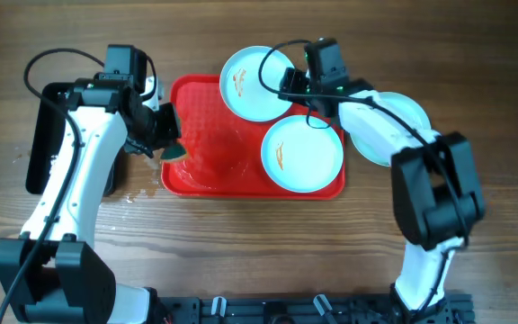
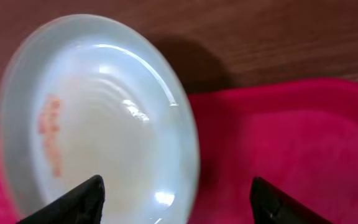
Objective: Clean dirty plates on tray and stack at the side
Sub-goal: 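Set the plate down right of the red tray, open right gripper, then move the right gripper to grip the rim of the lower plate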
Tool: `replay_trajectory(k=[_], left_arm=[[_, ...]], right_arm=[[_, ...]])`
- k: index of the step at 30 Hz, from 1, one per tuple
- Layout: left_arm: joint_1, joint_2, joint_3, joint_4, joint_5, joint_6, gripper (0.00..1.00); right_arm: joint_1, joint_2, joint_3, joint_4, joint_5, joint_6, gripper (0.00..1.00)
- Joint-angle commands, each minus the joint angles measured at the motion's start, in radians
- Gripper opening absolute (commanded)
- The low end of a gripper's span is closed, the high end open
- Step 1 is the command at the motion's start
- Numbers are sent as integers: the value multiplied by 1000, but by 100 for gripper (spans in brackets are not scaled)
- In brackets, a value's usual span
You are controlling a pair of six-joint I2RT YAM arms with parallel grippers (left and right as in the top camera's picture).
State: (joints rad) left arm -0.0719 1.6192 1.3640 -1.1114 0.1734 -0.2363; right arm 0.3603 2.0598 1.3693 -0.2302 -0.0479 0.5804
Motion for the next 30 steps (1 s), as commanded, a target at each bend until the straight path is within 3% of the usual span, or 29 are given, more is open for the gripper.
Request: replay_trajectory(k=[1,5,10,14,19,24,26,30], left_arm=[[2,-2,-6,26,16,20,4],[2,-2,-6,27,20,20,4],[2,-2,-6,27,20,20,4],[2,-2,-6,31,21,20,4],[2,-2,-6,32,39,21,4],[2,-2,-6,39,39,21,4],[2,-5,-6,59,67,21,4],[2,-86,0,84,81,21,4]], right_arm=[[-2,60,7,35,63,-10,65],[1,83,7,73,58,-11,59],[0,90,7,119,60,-4,34],[1,90,7,121,51,-32,9],[0,75,8,117,-67,-31,4],[3,-56,9,108,-237,53,4],[23,-98,9,43,-257,138,4],[98,-98,8,-124,-170,156,4]])
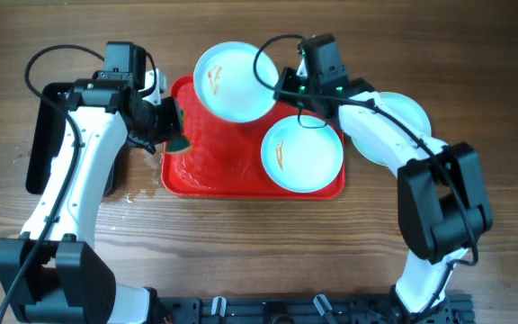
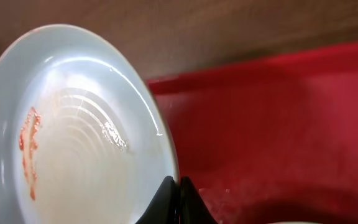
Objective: Clean dirty plates on tray and stack at the side
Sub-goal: 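Move the right gripper to grip the rim of the lower plate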
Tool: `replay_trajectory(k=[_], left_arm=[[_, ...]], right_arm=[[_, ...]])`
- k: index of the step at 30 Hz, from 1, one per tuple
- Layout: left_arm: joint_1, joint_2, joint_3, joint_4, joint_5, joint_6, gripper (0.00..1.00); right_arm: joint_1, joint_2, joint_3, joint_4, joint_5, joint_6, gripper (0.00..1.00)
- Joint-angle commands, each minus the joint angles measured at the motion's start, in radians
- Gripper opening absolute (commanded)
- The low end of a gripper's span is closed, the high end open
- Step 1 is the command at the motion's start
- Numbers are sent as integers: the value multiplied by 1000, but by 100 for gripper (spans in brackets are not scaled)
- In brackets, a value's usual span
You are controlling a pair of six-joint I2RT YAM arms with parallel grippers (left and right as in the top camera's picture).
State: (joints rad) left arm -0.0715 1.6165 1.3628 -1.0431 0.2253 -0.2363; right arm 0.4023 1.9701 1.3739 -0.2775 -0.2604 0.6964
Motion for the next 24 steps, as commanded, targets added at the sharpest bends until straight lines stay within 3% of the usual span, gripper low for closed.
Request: replay_trajectory(k=[1,4,10,17,24], left_arm=[[2,-113,1,20,29,21,4],[2,-181,0,27,28,25,4],[2,-102,-60,18,29,24,4],[2,-62,-179,61,34,24,4],[-40,-62,-204,92,55,24,4]], right_arm=[[71,-8,4,-94,49,40,4],[153,-8,2,-159,55,71,4],[268,-8,-68,-243,153,122,4],[272,-8,-199,-176,238,145,4],[272,-8,-203,-32,266,115,4]])
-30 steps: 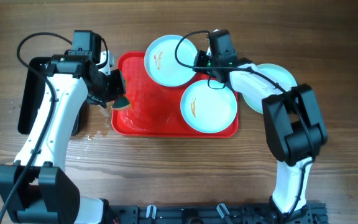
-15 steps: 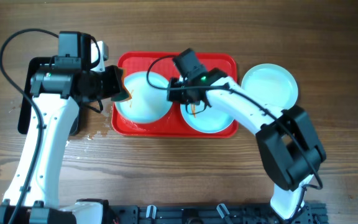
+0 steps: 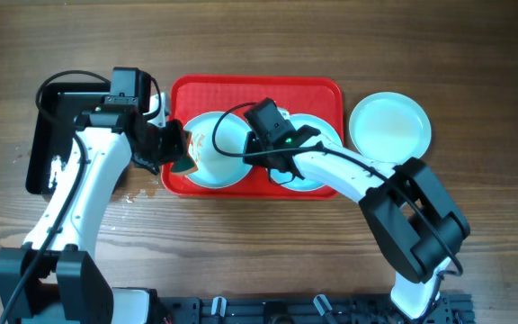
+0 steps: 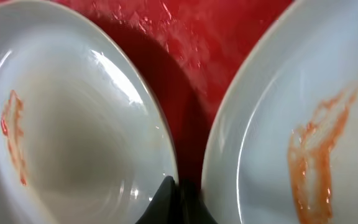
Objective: Clean dirty plates on tray and stack at the side
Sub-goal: 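Move the right gripper to grip the rim of the lower plate, then scrub the upper-left plate with the sponge in the left gripper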
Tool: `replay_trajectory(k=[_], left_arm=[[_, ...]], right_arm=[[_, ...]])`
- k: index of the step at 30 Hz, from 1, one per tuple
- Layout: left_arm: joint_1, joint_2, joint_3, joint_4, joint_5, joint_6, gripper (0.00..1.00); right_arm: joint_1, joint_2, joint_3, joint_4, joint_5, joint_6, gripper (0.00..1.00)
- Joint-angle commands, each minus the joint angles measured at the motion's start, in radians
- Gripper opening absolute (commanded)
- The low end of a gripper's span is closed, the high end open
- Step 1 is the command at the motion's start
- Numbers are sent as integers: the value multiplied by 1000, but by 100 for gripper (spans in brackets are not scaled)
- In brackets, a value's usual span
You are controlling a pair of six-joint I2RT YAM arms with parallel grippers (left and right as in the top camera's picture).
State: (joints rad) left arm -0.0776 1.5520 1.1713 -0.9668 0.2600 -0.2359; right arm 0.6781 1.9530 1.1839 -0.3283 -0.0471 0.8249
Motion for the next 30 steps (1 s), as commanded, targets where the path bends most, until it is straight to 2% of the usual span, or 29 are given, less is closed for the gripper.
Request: replay_trajectory(k=[1,7,12,15,19,23,28,30], left_arm=[[-51,2,-12,26,20,24,4],[-98,23,-12,127,-14,23,4],[-130,192,-12,196,-4,-14,4],[-134,257,-12,253,120,-34,4],[-152,317,-12,322,114,-41,4],[-152,380,-12,324,-81,-40,4],[-138,393,-12,253,-473,-41,4],[-114,393,-12,207,-560,-41,4]], right_arm=[[-4,9,-13,17,68,-14,4],[-4,9,-13,1,70,-40,4],[-4,9,-13,-6,66,-43,4],[-4,9,-13,-5,66,-40,4],[-4,9,-13,-8,65,-40,4],[-4,9,-13,-10,66,-40,4],[-4,9,-13,-22,66,-40,4],[-4,9,-13,-22,66,-40,4]])
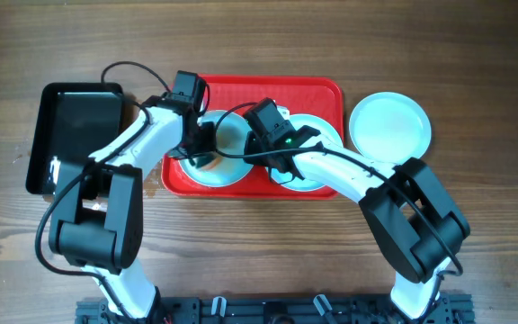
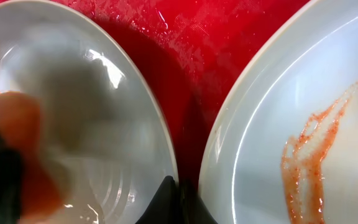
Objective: Clean dirty plates on tray and stack at the side
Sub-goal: 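Scrub the upper-left plate with the sponge in the left gripper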
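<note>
Two dirty white plates lie on the red tray (image 1: 268, 90). My right gripper (image 2: 178, 198) is shut on the right rim of the left plate (image 1: 230, 135), whose bowl also fills the left of the right wrist view (image 2: 104, 112). My left gripper (image 1: 198, 148) is down in that plate, shut on a sponge (image 2: 17, 155) that shows blurred, orange and dark. The right plate (image 1: 320, 133) carries a red sauce streak (image 2: 309, 162). A clean plate (image 1: 389, 124) sits on the table to the right of the tray.
A black rectangular tray (image 1: 75, 126) lies on the wooden table at the far left. Water glistens on the red tray's floor (image 2: 185, 37) between the two plates. My right arm (image 1: 349, 171) crosses over the front of the right plate.
My left gripper has moved with the sponge from the left plate's left edge into its bowl, over where the sauce mark was. The right gripper still pinches the same rim; both plates lie as before.
First my right gripper stood open around the rim of a stained plate at the tray's back edge. Then it was shut on that rim. Later the plate lay front left in the tray, sponge at its edge; now the sponge is inside it.
</note>
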Tool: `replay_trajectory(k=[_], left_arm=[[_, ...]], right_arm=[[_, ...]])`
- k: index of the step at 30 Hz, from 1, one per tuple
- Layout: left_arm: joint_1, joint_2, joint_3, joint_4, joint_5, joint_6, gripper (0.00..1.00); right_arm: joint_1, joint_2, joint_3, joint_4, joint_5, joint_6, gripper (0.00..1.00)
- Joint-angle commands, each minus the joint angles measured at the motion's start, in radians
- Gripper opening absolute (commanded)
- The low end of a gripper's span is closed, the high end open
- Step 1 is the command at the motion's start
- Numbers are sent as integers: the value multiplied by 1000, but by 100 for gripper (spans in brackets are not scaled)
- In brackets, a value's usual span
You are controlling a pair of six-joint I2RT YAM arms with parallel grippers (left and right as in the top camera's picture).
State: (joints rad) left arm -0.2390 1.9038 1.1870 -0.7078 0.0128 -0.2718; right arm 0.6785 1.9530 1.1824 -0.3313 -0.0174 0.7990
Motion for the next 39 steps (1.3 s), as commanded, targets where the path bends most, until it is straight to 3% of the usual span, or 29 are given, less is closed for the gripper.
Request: replay_trajectory(k=[1,5,7,10,12,22,24,27,29,35,37,39], left_arm=[[61,41,-27,-68,-333,-5,4],[77,23,33,-122,-298,-28,4],[61,-7,99,-150,-163,-22,4],[27,-58,156,-86,188,-21,4],[6,-49,155,-11,241,-58,4],[-22,151,155,69,248,-80,4],[-20,175,155,50,195,-81,4],[-6,176,155,-81,-95,-81,4],[16,176,155,-174,-198,-81,4],[54,127,159,-301,-252,-116,4],[54,60,164,-327,-332,-172,4],[52,-24,164,-319,-275,-178,4]], right_arm=[[-5,9,-11,-19,36,-14,5],[-5,9,-11,-21,36,-14,4],[-5,9,-11,-20,36,-14,4],[-5,9,-11,-19,36,-14,4],[-5,9,-11,-20,36,-14,4],[-4,9,-11,-11,17,-13,4],[-4,9,-11,-22,18,-14,4],[-5,9,-11,-24,18,-14,4],[-5,9,-11,-25,17,-13,4],[-4,9,-11,-32,17,-13,4],[-4,8,-11,-35,17,-13,4],[-5,9,-11,-32,17,-11,4]])
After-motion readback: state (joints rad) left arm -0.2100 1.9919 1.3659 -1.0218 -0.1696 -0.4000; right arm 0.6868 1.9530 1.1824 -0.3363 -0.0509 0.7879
